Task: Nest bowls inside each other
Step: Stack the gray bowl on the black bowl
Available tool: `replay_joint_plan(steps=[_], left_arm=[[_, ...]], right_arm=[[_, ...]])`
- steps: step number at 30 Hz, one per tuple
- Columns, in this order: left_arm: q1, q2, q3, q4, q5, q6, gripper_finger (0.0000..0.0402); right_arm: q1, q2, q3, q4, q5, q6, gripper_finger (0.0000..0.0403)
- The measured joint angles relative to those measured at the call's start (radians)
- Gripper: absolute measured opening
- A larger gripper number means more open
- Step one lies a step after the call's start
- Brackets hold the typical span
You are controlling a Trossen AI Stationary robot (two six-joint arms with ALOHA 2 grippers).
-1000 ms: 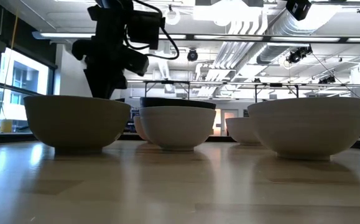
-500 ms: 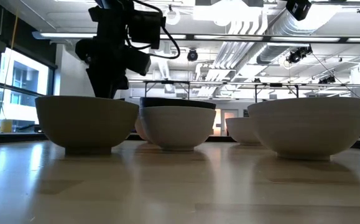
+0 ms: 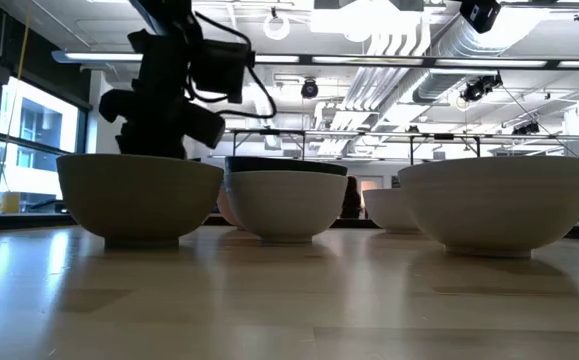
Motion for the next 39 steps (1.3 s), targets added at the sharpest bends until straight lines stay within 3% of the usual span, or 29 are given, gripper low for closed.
replay_joint_plan(steps=[3, 17, 29, 39], left_arm=[[0.0, 0.0, -0.002, -0.001, 0.02, -0.005, 0.0009], [0.037, -0.048, 0.063, -0.11, -0.001, 0.003, 0.0002], [0.129, -0.113, 0.301, -0.228, 0.001, -0.107, 0.0], [0.148, -0.007, 0.521, -0.225, 0.005, -0.2, 0.0]], right_arm=[[0.0, 0.0, 0.0, 0.0, 0.0, -0.007, 0.0142], [0.0, 0.0, 0.0, 0.001, 0.0, -0.015, 0.0142], [0.0, 0.0, 0.0, 0.001, 0.009, -0.023, 0.0142], [0.0, 0.0, 0.0, 0.001, 0.022, -0.023, 0.0142]])
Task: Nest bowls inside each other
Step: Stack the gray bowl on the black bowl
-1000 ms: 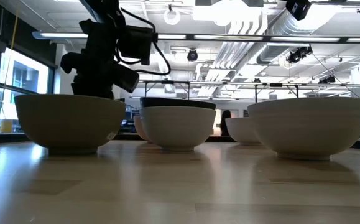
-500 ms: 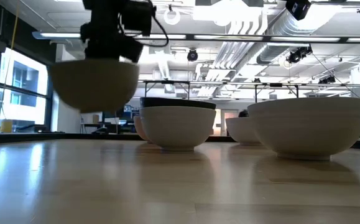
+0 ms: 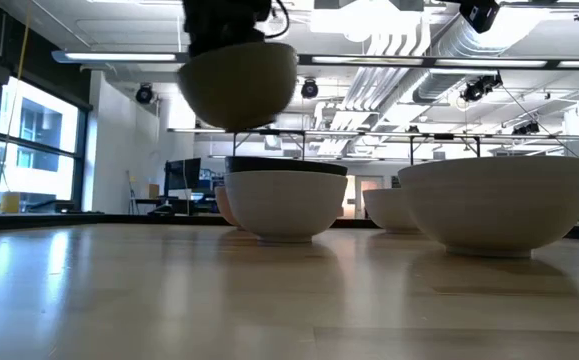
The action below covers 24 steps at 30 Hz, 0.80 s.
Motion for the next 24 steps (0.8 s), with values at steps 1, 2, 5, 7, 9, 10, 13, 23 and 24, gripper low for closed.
replay_joint_plan(steps=[1, 2, 5, 7, 9, 10, 13, 23, 24], left_arm=[[0.0, 0.02, 0.017, 0.001, 0.001, -0.004, 0.0], [-0.001, 0.04, 0.034, 0.0, 0.005, -0.007, 0.0], [-0.01, 0.113, 0.087, 0.0, 0.011, -0.015, 0.0], [-0.013, 0.16, 0.119, -0.001, 0.023, -0.017, 0.0], [-0.017, 0.2, 0.152, -0.001, 0.031, -0.017, 0.0], [-0.017, 0.222, 0.17, -0.003, 0.033, -0.015, 0.0], [-0.018, 0.279, 0.218, -0.019, 0.036, -0.006, 0.0], [-0.016, 0.378, 0.272, -0.066, 0.024, 0.035, 0.0], [-0.016, 0.384, 0.272, -0.067, 0.023, 0.036, 0.0]], right_arm=[[0.0, 0.0, 0.0, 0.0, 0.0, 0.0, 0.0142], [0.0, 0.0, 0.0, 0.0, 0.0, 0.0, 0.0142], [0.0, 0.0, 0.0, 0.0, 0.0, 0.0, 0.0142], [0.0, 0.0, 0.0, 0.0, 0.0, 0.0, 0.0142], [0.0, 0.0, 0.0, 0.0, -0.001, 0.0, 0.0142], [0.0, 0.0, 0.0, 0.0, -0.001, 0.0, 0.0142], [0.0, 0.0, 0.0, 0.0, -0.001, 0.0, 0.0142], [0.0, 0.0, 0.0, -0.006, -0.004, 0.0, 0.0142], [0.0, 0.0, 0.0, -0.006, -0.004, 0.0, 0.0142]])
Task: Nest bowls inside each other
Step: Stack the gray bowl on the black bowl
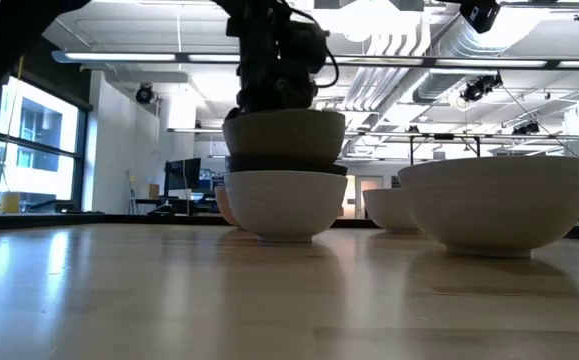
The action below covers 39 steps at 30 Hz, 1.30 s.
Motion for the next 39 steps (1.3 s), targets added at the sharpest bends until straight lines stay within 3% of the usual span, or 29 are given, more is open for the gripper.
replay_joint_plan(steps=[29, 39], left_arm=[[-0.016, 0.072, 0.003, 0.047, 0.023, 0.034, 0.0], [-0.022, 0.068, 0.0, 0.02, 0.001, 0.029, 0.0032]], right_arm=[[0.0, 0.0, 0.0, 0.0, 0.001, -0.019, 0.0142], [0.0, 0.0, 0.0, 0.0, 0.002, -0.019, 0.0142]])
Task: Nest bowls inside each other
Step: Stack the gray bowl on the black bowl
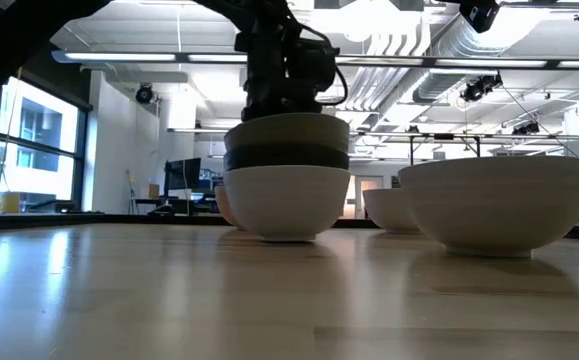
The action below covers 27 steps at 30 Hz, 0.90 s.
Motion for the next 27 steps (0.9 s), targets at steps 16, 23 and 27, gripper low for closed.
replay_joint_plan(steps=[16, 23, 27], left_arm=[[-0.002, -0.005, 0.137, -0.082, -0.057, 0.016, 0.0035], [0.004, 0.004, 0.1, -0.084, -0.003, 0.027, 0.0029], [-0.004, 0.016, 0.075, -0.071, 0.004, 0.033, 0.0005]], right_arm=[[0.0, 0.0, 0.0, 0.0, 0.0, 0.001, 0.0142], [0.0, 0.0, 0.0, -0.001, -0.001, 0.019, 0.0142], [0.0, 0.0, 0.0, -0.013, -0.001, 0.023, 0.0142]])
